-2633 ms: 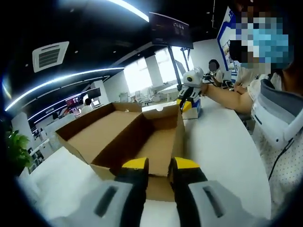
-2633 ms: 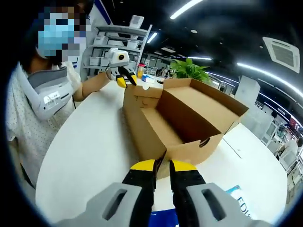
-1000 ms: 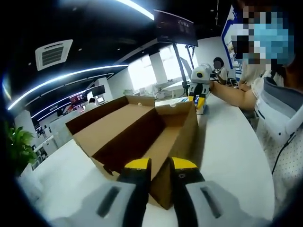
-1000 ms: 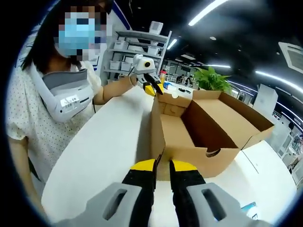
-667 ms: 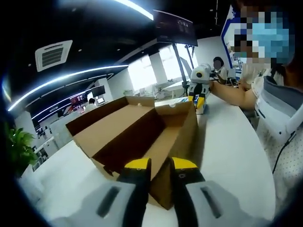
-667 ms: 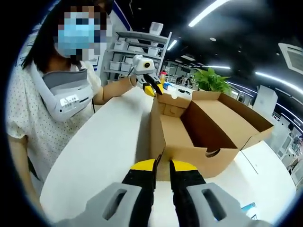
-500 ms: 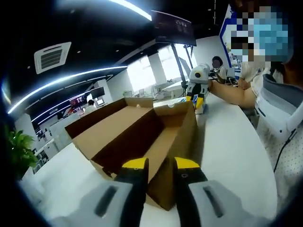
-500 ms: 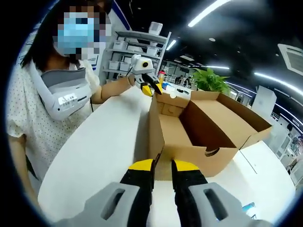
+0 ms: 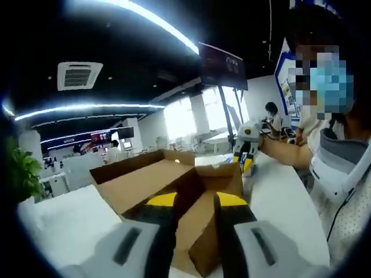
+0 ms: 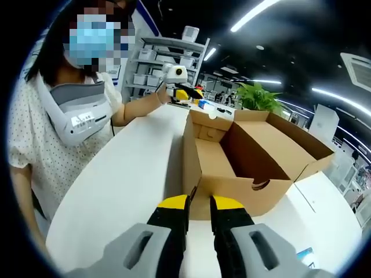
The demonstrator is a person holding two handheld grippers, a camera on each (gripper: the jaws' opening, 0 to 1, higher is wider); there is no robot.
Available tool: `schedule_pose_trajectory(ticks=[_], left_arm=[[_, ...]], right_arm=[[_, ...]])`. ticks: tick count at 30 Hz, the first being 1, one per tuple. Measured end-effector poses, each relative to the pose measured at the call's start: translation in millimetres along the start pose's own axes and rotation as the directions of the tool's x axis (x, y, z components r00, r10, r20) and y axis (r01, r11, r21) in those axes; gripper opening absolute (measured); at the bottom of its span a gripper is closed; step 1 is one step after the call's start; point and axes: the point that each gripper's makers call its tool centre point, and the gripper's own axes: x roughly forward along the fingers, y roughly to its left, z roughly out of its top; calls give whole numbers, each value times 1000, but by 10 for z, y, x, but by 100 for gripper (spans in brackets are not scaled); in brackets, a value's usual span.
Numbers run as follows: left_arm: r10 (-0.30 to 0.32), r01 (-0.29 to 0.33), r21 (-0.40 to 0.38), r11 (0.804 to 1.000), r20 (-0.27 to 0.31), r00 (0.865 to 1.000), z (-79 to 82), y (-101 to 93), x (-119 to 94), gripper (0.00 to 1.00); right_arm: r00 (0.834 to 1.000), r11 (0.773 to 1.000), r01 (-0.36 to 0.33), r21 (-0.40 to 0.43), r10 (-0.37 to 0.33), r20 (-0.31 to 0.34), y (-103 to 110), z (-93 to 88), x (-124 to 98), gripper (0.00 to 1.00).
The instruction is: Operate the shoe box by opening the lid, removing the specified soft item, and placing it in the target area until the item is outside and the box remains undamaged.
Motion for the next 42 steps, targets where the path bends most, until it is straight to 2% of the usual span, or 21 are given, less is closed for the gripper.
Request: schedule_pose_trajectory(ticks=[2, 4, 5, 7, 9, 11, 14, 15, 16, 20, 23, 28, 29, 32, 33, 34, 39, 41, 42], left_arm=[[44, -42, -75, 996, 33, 998, 13, 116, -43, 26], [83, -79, -114, 990, 37, 996, -27, 221, -69, 26], [114, -110, -149, 983, 19, 993, -98, 314, -90, 27], [136, -137, -215, 967, -18, 991, -222, 443, -125, 30], [158, -158, -305, 939, -25, 987, -298, 595, -160, 32], [176, -174, -398, 901, -33, 984, -316, 738, -194, 34], [177, -136, -534, 834, 26, 984, -155, 900, -228, 37], [166, -114, -557, 823, 44, 985, -95, 924, -220, 39], [157, -99, -568, 817, 53, 986, -51, 947, -207, 41], [174, -148, -551, 821, -5, 985, -68, 1097, -136, 44], [172, -159, -574, 803, -33, 985, -127, 1222, -51, 45], [201, -212, -585, 783, -84, 976, -262, 1510, 75, 57], [208, -220, -602, 768, -90, 974, -291, 1581, 103, 57], [179, -189, -676, 712, -86, 980, -347, 1673, 207, 59], [167, -176, -710, 681, -83, 982, -388, 1725, 269, 60], [167, -176, -713, 679, -83, 982, -397, 1739, 279, 61], [132, -138, -770, 623, -71, 989, -521, 1822, 411, 62], [118, -116, -794, 597, -56, 991, -554, 1831, 434, 61], [109, -94, -810, 578, -37, 993, -547, 1825, 445, 60]], right_arm=[[1000, 1000, 1, -3, -1, 0, 5, 1, 5, 14], [1000, 1000, 0, -4, 0, -1, 11, 2, 12, 14], [1000, 1000, 0, -8, 0, -1, 15, 2, 16, 14], [1000, 1000, 0, -11, 0, -1, 18, 3, 20, 14], [1000, 1000, -1, -10, 1, 4, 15, 8, 22, 14], [1000, 1000, -4, -5, 4, 11, 17, 11, 45, 14], [1000, 1000, -8, -12, 8, 0, 27, -10, 71, 14], [1000, 1000, -8, -12, 8, -1, 28, -13, 73, 14], [1000, 1000, -9, -13, 9, -3, 28, -18, 75, 14], [1000, 1000, -7, -22, 7, -10, 35, -20, 79, 14], [1000, 1000, -7, -23, 6, -9, 40, -18, 87, 14], [1000, 1000, -8, -29, 7, -11, 43, -13, 99, 14], [1000, 1000, -8, -29, 8, -11, 42, -12, 99, 14], [1000, 1000, -11, -28, 10, -16, 48, -24, 108, 14], [999, 999, -15, -31, 14, -30, 61, -52, 128, 14], [999, 999, -16, -32, 15, -36, 62, -65, 138, 14], [998, 999, -22, -29, 20, -56, 45, -118, 139, 14], [998, 999, -23, -27, 21, -56, 41, -123, 135, 14], [998, 999, -21, -28, 20, -58, 34, -127, 131, 14]])
